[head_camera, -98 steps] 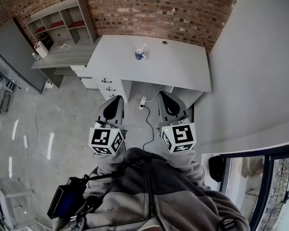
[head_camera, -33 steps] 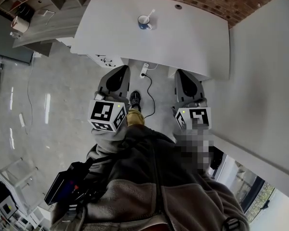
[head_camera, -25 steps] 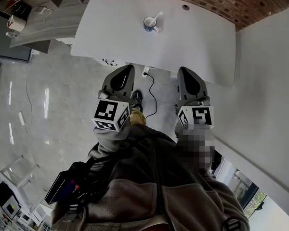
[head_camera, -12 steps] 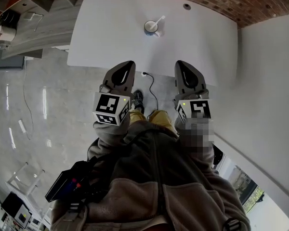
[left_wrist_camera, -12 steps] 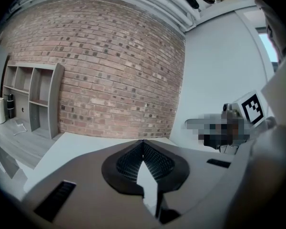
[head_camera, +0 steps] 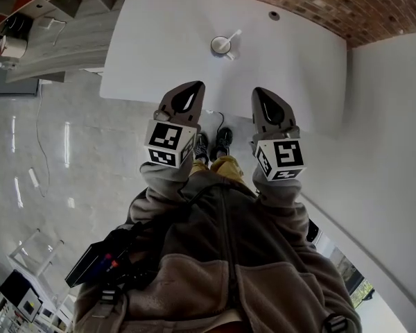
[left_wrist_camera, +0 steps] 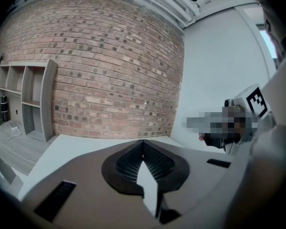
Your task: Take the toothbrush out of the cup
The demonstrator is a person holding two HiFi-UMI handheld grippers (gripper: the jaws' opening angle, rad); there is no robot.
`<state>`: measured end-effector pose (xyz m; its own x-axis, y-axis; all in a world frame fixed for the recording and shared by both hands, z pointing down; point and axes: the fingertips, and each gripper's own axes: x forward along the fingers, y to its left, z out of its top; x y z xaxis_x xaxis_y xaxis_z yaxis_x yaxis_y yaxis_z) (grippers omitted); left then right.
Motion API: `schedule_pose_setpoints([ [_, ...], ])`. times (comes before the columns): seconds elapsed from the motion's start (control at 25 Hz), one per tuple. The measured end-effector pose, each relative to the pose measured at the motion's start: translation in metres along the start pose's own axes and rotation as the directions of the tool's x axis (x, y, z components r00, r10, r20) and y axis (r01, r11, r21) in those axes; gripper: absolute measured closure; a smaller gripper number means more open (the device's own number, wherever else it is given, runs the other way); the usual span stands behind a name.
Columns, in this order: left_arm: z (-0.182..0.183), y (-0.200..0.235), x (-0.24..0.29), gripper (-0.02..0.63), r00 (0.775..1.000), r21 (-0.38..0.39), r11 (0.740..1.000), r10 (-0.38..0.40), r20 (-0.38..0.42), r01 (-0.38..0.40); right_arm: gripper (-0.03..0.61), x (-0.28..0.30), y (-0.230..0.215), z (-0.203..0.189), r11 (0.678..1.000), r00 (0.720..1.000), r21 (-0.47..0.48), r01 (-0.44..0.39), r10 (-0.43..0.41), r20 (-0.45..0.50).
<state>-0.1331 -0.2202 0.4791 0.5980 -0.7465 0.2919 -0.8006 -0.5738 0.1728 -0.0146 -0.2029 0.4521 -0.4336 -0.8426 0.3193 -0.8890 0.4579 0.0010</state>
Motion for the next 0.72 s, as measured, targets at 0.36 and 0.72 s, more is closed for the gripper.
schedule_pose_setpoints([
  [0.36,-0.019,0.012,0.056,0.611,0.997,0.026,0.999,0.039,-0.068,-0.038,0.578,0.023,-0.037,-0.036,0.997,0.996,0.070,-0.028,0.033,-0.077],
  [0.72,-0.052,0.027,0.120,0.611,0.986,0.054,0.997,0.058,-0.159,-0.050,0.578,0.037,-0.074,-0.057,0.992,0.993,0.124,-0.039,0.052,-0.107],
])
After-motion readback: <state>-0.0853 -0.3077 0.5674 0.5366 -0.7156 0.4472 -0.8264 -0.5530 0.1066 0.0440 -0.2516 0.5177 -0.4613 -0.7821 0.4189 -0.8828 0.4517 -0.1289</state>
